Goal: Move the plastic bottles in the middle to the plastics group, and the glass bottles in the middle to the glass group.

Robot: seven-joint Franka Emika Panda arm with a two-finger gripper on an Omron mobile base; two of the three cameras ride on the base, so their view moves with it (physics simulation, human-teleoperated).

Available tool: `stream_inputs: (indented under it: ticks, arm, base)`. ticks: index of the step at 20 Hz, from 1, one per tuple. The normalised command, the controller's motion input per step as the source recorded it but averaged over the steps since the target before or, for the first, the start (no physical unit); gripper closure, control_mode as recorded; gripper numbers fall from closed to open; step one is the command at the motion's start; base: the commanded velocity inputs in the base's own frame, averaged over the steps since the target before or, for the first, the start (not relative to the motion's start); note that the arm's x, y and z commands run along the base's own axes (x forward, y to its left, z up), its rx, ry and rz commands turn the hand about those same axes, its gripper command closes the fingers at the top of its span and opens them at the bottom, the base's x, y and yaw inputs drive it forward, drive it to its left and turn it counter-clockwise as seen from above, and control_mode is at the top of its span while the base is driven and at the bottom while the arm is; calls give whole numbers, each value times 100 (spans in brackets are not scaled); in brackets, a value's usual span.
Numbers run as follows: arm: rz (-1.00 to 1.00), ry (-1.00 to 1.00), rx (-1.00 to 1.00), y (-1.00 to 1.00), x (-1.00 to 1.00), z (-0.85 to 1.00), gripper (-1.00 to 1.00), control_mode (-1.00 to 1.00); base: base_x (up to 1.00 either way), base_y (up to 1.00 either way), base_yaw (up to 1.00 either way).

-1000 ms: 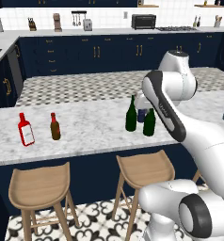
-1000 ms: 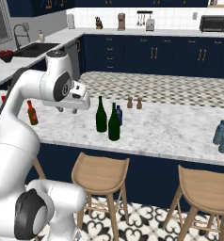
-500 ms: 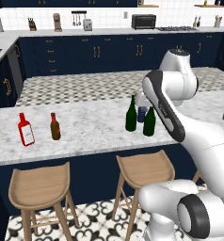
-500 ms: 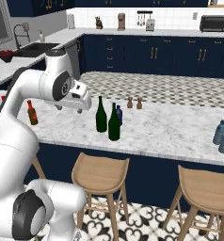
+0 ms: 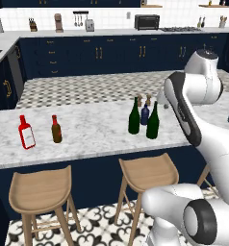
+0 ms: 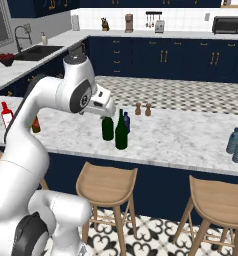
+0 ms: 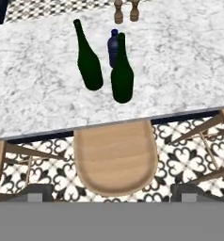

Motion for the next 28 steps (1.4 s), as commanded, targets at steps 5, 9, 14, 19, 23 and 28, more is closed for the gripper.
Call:
stream_inputs:
  ticks: [5, 9, 14, 19, 23, 28]
  arm:
    - [1, -11, -1, -49, 20, -12, -100, -100]
    - [9, -7, -2, -3, 83, -22, -100, -100]
    - [5, -8, -5, 0, 97, -8, -100, -100]
    - [0, 1, -13, -2, 51, -1, -100, -100]
    - [0, 2, 0, 0, 13, -20, -100, -100]
    - [0, 1, 0, 0, 30, -58, -100, -100]
  base:
    - [0, 0, 0]
    - [0, 0, 0]
    - [0, 0, 0]
    - [0, 0, 0]
    - [0, 0, 0]
    - [0, 0, 0]
